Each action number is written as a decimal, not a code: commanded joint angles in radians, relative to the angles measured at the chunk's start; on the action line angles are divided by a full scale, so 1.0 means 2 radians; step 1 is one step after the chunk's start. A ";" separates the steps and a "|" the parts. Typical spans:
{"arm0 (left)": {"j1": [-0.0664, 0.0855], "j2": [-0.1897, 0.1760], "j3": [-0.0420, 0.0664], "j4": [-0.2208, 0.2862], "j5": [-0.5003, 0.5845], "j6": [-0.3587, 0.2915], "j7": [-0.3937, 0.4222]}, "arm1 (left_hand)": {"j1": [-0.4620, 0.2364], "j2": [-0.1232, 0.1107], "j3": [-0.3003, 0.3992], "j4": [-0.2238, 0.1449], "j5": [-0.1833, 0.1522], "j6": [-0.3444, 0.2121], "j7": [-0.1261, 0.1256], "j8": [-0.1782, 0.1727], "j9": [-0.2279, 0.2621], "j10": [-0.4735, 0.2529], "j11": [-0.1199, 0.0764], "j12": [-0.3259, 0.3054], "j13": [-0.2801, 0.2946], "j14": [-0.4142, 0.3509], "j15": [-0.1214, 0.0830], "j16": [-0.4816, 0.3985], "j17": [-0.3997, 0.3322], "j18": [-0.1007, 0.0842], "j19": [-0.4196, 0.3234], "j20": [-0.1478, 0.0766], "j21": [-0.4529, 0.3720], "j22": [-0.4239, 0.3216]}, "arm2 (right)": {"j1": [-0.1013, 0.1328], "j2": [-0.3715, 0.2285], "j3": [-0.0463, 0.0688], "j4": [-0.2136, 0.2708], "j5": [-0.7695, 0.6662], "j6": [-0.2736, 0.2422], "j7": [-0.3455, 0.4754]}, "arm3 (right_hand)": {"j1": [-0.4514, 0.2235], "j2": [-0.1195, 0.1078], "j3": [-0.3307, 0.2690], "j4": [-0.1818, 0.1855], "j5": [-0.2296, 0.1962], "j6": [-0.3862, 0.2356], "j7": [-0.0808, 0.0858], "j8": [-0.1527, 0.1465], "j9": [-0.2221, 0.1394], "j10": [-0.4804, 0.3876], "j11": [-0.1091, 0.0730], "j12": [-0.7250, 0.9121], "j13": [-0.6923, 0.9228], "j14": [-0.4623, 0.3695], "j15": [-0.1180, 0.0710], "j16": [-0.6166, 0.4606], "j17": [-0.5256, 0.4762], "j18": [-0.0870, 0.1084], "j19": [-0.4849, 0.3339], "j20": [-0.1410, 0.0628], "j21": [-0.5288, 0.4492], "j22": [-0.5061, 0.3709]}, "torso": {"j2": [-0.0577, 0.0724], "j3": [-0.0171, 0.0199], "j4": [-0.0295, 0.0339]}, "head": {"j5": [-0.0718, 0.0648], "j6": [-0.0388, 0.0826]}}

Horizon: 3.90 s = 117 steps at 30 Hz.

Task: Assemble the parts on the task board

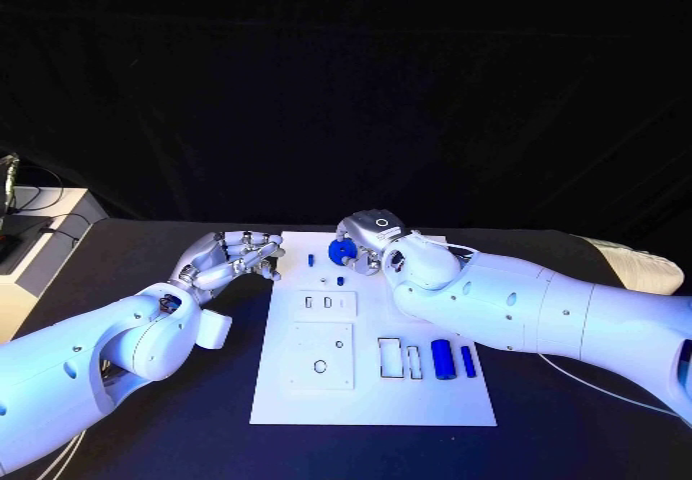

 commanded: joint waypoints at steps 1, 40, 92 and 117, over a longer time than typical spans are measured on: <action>0.000 0.000 0.000 0.001 0.002 0.004 0.002 | -0.003 0.003 0.000 -0.002 0.002 -0.001 0.002 -0.002 0.000 -0.002 0.001 0.000 0.000 -0.003 -0.002 0.002 0.000 0.006 -0.004 0.001 0.003 0.001 | -0.002 0.001 -0.001 -0.003 -0.012 0.018 0.003 | -0.004 -0.003 0.002 0.001 -0.003 0.000 0.000 0.002 0.000 0.051 -0.001 0.001 0.132 0.051 -0.001 0.002 0.121 -0.007 0.053 0.000 0.002 0.132 | 0.000 0.0001 0.0000 | 0.001 -0.001; 0.000 0.003 0.000 -0.003 0.002 0.002 -0.001 | -0.005 0.004 0.000 -0.002 0.002 -0.001 0.003 -0.002 0.001 -0.006 0.003 -0.001 -0.001 -0.004 -0.001 0.002 0.000 0.005 -0.006 0.001 0.005 0.002 | -0.006 0.000 -0.002 -0.013 0.037 0.040 0.023 | -0.046 -0.005 -0.027 0.030 -0.001 -0.025 0.010 -0.028 -0.011 0.051 0.008 0.001 0.132 0.051 0.009 0.002 0.122 -0.007 0.053 0.009 0.002 0.132 | 0.000 -0.0002 0.0002 | 0.000 -0.003; -0.003 0.000 0.000 -0.004 0.006 -0.006 0.002 | -0.007 0.010 0.002 -0.003 0.002 0.001 0.007 -0.003 0.003 -0.011 0.006 0.001 0.000 -0.009 0.003 0.003 -0.002 0.005 -0.013 0.004 0.010 0.005 | 0.024 -0.183 0.002 0.092 0.318 -0.016 0.194 | -0.014 0.000 0.014 -0.007 -0.034 -0.004 0.008 -0.031 -0.008 0.051 0.005 0.001 0.131 0.048 0.004 -0.001 0.112 -0.004 0.047 0.005 -0.007 0.123 | -0.006 0.0057 -0.0099 | 0.000 0.003; -0.019 0.003 0.001 -0.006 0.006 -0.002 0.005 | -0.005 0.009 0.003 -0.007 0.002 0.004 0.005 -0.001 0.004 -0.004 0.004 0.003 0.001 -0.009 0.001 0.004 -0.002 0.006 -0.015 0.004 0.012 0.007 | -0.002 -0.204 0.000 -0.006 0.280 0.033 0.224 | 0.002 -0.011 0.013 -0.027 -0.041 -0.009 0.009 -0.039 -0.011 0.050 0.006 0.000 0.131 0.050 0.005 0.001 0.121 -0.006 0.050 0.004 -0.003 0.128 | -0.008 0.0184 -0.0121 | -0.012 0.002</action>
